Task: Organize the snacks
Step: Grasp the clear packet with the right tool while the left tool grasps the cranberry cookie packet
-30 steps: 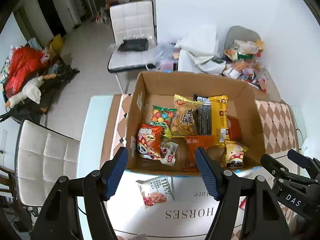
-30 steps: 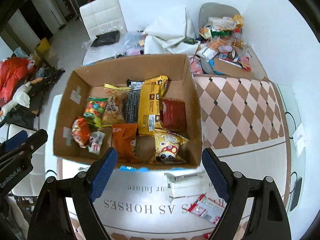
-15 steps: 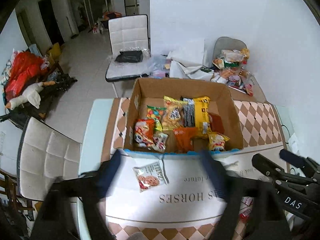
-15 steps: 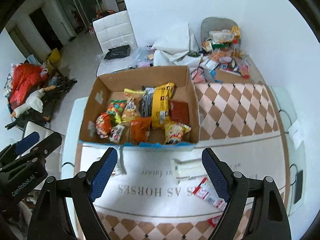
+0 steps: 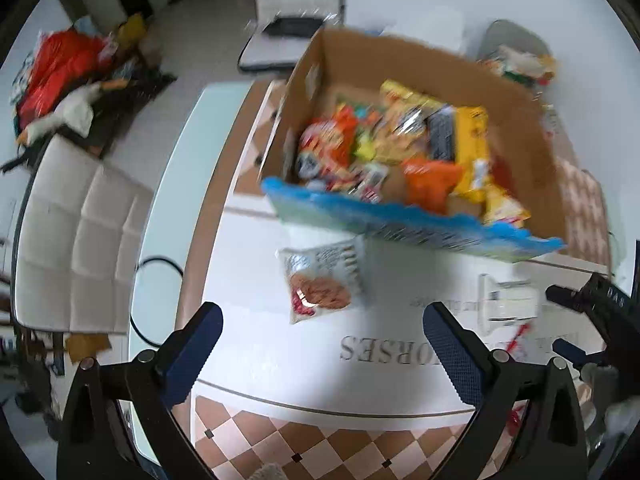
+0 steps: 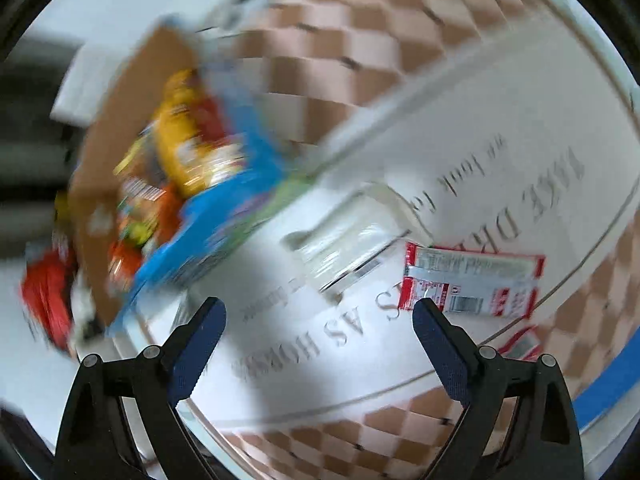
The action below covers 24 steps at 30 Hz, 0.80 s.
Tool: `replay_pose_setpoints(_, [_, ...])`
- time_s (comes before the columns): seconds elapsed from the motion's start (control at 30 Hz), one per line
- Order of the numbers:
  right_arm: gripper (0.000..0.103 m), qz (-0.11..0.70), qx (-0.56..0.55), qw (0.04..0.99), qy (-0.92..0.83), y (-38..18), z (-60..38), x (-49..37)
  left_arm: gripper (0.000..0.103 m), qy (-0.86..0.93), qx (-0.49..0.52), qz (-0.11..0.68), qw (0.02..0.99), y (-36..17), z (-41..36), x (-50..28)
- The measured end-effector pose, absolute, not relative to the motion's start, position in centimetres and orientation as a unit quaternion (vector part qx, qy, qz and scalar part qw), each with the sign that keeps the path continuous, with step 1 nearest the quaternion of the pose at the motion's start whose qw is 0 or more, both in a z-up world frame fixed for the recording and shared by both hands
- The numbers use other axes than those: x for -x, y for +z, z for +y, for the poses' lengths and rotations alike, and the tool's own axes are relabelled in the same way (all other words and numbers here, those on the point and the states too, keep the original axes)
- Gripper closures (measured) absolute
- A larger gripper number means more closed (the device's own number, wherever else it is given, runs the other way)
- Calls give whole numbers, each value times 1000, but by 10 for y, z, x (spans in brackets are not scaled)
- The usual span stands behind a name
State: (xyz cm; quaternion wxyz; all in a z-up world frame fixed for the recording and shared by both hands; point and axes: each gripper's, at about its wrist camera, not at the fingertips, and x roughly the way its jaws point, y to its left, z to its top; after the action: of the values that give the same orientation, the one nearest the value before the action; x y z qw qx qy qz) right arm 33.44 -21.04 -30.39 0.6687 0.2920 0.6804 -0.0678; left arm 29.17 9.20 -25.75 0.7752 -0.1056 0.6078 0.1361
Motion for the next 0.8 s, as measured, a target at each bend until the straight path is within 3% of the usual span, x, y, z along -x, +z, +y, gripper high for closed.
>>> replay_pose_setpoints(0.27, [16,681,-314,644,-153,-369,-211,-351,0,183,129,638,737,-305,121,-292])
replay_pose_setpoints(0.33, [28,689,-307,637,-157,-379,-206,-354,0,187,135,644,729,-313,127,-294])
replay_pose_setpoints(0.37, [29,695,-303,634,-156,-383,-203,-355,0,187,138,646,727,-316,130,-296])
replay_pose_setpoints(0.53, [35,729,-205,644,-107,-390,-180,-356,0,155,133,659,723,-332,129,-311])
replay_pose_setpoints(0.8, [41,781,-33,623,16,-393,-139,-329,0,17,-51,674,736,-352,90,-327])
